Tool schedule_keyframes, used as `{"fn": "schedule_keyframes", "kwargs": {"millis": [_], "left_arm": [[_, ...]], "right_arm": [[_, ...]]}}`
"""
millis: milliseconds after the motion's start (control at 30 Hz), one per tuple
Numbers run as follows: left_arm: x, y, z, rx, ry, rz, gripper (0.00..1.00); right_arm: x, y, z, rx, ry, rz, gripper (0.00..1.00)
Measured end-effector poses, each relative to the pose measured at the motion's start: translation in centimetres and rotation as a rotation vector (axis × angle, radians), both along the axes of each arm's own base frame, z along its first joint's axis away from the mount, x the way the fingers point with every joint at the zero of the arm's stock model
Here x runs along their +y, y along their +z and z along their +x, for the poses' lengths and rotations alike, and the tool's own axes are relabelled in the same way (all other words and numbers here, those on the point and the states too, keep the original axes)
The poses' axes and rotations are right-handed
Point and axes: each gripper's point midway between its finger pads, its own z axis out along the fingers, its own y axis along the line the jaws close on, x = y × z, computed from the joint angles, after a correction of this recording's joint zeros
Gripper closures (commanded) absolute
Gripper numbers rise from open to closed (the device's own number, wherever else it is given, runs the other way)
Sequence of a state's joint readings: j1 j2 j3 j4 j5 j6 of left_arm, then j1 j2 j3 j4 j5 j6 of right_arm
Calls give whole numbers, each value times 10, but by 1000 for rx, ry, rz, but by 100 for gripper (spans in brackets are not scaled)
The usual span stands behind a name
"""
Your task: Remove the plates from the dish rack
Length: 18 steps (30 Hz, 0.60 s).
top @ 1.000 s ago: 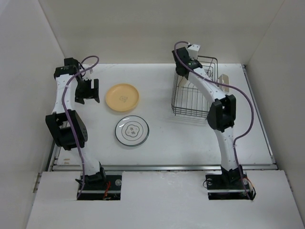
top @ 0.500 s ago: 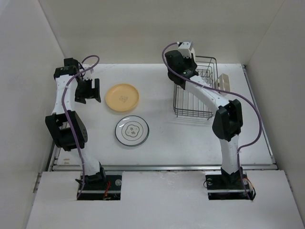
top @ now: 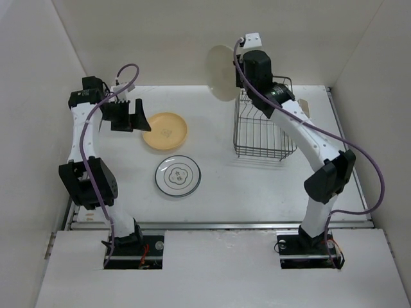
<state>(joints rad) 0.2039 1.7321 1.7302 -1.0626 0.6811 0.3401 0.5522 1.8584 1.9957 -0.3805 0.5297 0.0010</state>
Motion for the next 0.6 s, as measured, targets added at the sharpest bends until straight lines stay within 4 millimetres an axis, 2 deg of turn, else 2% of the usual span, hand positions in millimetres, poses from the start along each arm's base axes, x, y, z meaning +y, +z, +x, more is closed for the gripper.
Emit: {"fn": "schedule_keyframes", "kwargs": {"millis": [67, 133, 200, 233, 300, 367, 400, 467, 600], "left_arm": [[-13, 10, -5, -34, -40, -36, 0], [-26, 17, -8, -59, -82, -57, 0], [-36, 19, -9, -71, -111, -67, 0], [-40, 18, -9, -72, -119, -65, 0], [-40, 12, -9, -62, -115, -40, 2], [-35, 5, -8, -47, -102, -3, 6], [-34, 0, -8, -34, -101, 10, 9], [-31, -10, -6, -10, -104, 32, 23], [-28, -37, -12, 75, -135, 49, 35]], "right_arm": [[50, -4, -11, 43, 268, 100, 100], [99, -27, -28, 133, 508, 204, 100], [140, -67, -48, 257, 691, 291, 100], [160, -95, -61, 343, 770, 338, 100], [186, -148, -87, 508, 873, 404, 100], [200, -190, -113, 657, 930, 451, 100], [206, -205, -124, 716, 954, 470, 100], [216, -216, -139, 785, 997, 505, 100], [228, -196, -146, 763, 1081, 563, 100]]}}
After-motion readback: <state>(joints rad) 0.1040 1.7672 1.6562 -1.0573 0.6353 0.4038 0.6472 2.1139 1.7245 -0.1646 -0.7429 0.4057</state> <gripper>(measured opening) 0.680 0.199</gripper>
